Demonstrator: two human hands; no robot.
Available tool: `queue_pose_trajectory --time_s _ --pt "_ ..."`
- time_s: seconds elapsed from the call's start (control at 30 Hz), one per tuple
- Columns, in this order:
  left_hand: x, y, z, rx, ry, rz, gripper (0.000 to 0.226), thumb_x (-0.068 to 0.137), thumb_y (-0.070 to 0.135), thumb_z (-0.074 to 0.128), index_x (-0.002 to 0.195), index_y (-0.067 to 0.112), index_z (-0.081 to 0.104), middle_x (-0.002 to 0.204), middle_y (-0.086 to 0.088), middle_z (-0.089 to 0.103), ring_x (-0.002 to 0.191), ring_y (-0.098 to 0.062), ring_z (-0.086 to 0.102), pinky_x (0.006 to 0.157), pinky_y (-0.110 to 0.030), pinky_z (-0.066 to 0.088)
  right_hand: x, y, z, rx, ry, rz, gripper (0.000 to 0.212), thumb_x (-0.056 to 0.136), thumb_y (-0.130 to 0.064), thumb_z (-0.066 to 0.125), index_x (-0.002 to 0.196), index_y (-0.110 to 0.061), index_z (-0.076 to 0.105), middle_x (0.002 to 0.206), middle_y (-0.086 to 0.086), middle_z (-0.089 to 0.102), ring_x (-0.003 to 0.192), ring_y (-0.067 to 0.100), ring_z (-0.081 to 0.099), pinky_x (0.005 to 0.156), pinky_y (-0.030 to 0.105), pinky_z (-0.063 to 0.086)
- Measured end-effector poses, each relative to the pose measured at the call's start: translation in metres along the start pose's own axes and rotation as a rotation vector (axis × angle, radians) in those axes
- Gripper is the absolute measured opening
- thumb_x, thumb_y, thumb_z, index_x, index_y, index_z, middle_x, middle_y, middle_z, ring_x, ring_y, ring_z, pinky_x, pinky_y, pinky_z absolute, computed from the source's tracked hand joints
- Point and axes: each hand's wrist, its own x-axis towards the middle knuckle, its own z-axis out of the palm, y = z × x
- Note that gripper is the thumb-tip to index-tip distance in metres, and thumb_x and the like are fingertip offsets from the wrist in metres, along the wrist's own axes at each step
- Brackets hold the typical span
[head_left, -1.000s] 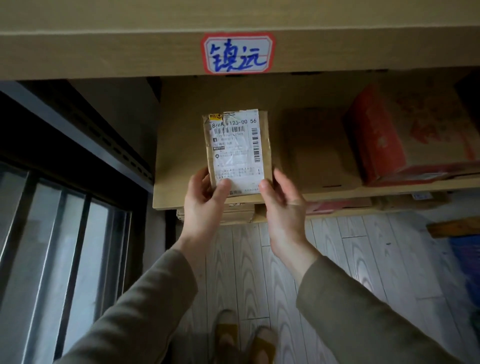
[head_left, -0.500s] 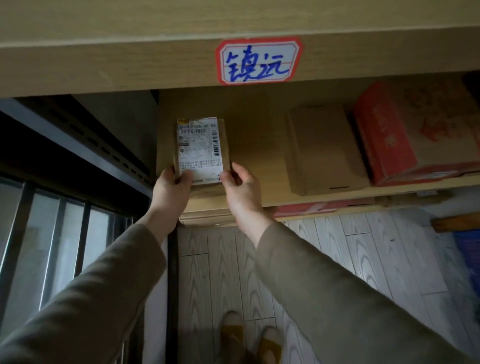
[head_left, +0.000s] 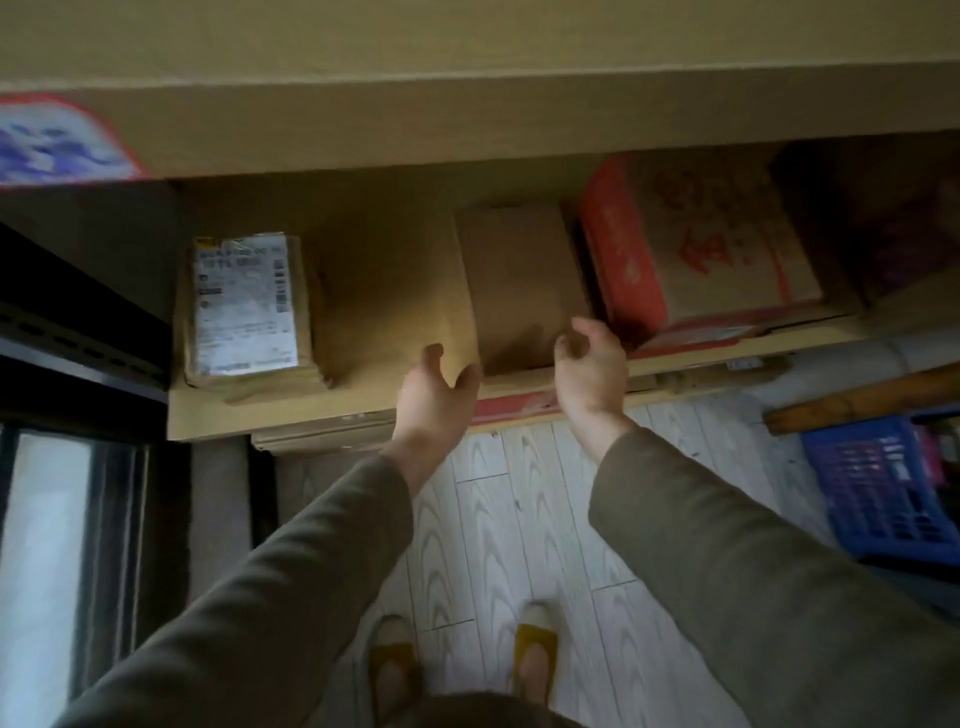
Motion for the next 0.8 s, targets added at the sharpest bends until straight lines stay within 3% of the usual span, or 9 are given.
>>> queue_pose_trajectory --time_s 0.13,0.23,0.33,0.4,0.5,0.63,0.7,0.77,0.8 --pt "0.02 0.007 0.039 -0.073 0.037 -0.118 0.033 0.095 0.023 0.045 0.125 0.008 0.049 0.112 -0.012 0.061 0.094 -0.027 0.062 0.077 -0.032 0.049 0.021 0.031 -0.016 -0.22 -0.112 -0.058 0.044 0.094 -0.019 0.05 0.136 -0.007 0.043 0.138 0.011 0.047 0.13 0.026 0.042 0.111 0.037 0.029" --pt "0.026 0.012 0.058 -0.11 0.097 -0.176 0.026 0.093 0.024 0.049 0.11 0.008 0.057 0.099 -0.014 0.064 0.089 -0.034 0.067 0.071 -0.036 0.053 0.023 0.039 -0.02 -0.121 -0.21 -0.073 0.05 0.095 -0.02 0.049 0.142 -0.009 0.033 0.144 0.008 0.041 0.134 0.022 0.038 0.108 0.027 0.028" --pt "0.027 0.019 0.061 -0.159 0.157 -0.236 0.023 0.089 0.023 0.056 0.107 0.009 0.058 0.1 -0.012 0.065 0.089 -0.032 0.066 0.079 -0.043 0.056 0.026 0.04 -0.026 0.022 -0.238 -0.033 0.05 0.097 -0.02 0.046 0.144 -0.012 0.031 0.148 0.005 0.037 0.136 0.019 0.035 0.105 0.022 0.029" --pt "0.023 0.023 0.06 -0.196 0.209 -0.226 0.032 0.088 0.02 0.061 0.117 0.009 0.053 0.1 -0.003 0.061 0.088 -0.023 0.062 0.083 -0.04 0.056 0.025 0.039 -0.031 0.098 -0.25 0.003 0.049 0.097 -0.021 0.046 0.143 -0.012 0.032 0.148 0.004 0.037 0.136 0.019 0.035 0.104 0.022 0.03" --pt "0.01 0.031 0.055 -0.35 0.277 -0.177 0.041 0.086 0.013 0.064 0.122 0.011 0.046 0.087 0.008 0.055 0.076 -0.007 0.056 0.076 -0.026 0.052 0.02 0.037 -0.035 0.149 -0.278 0.017 0.046 0.097 -0.021 0.047 0.14 -0.01 0.036 0.143 0.004 0.043 0.131 0.019 0.041 0.095 0.017 0.031" --pt "-0.01 0.043 0.052 -0.492 0.337 -0.137 0.05 0.08 0.009 0.069 0.124 0.008 0.044 0.083 0.008 0.055 0.083 -0.013 0.06 0.081 -0.025 0.053 0.009 0.03 -0.041 0.126 -0.326 -0.039 0.028 0.094 -0.02 0.05 0.117 -0.005 0.054 0.104 0.005 0.058 0.098 0.022 0.055 0.074 0.023 0.041" --pt "-0.021 0.05 0.053 -0.39 0.368 -0.046 0.03 0.079 0.008 0.067 0.106 0.011 0.055 0.077 0.008 0.054 0.075 -0.011 0.057 0.072 -0.023 0.052 0.004 0.018 -0.047 0.124 -0.355 -0.075 0.025 0.094 -0.028 0.052 0.103 -0.007 0.059 0.093 0.002 0.059 0.088 0.019 0.056 0.071 0.025 0.042" --pt "-0.036 0.056 0.056 -0.302 0.39 0.029 0.017 0.077 0.006 0.065 0.088 0.017 0.057 0.077 0.005 0.056 0.075 -0.016 0.057 0.069 -0.029 0.051 -0.003 -0.003 -0.055 0.288 -0.455 0.02 0.019 0.091 -0.036 0.055 0.091 -0.017 0.059 0.087 -0.005 0.061 0.083 0.011 0.059 0.07 0.018 0.046" --pt "-0.041 0.056 0.058 -0.262 0.397 0.062 0.021 0.075 0.005 0.065 0.091 0.017 0.058 0.083 0.001 0.059 0.081 -0.018 0.058 0.072 -0.03 0.051 -0.005 -0.013 -0.058 0.391 -0.516 0.105 0.019 0.089 -0.039 0.057 0.085 -0.02 0.057 0.087 -0.003 0.063 0.084 0.013 0.061 0.073 0.022 0.049"
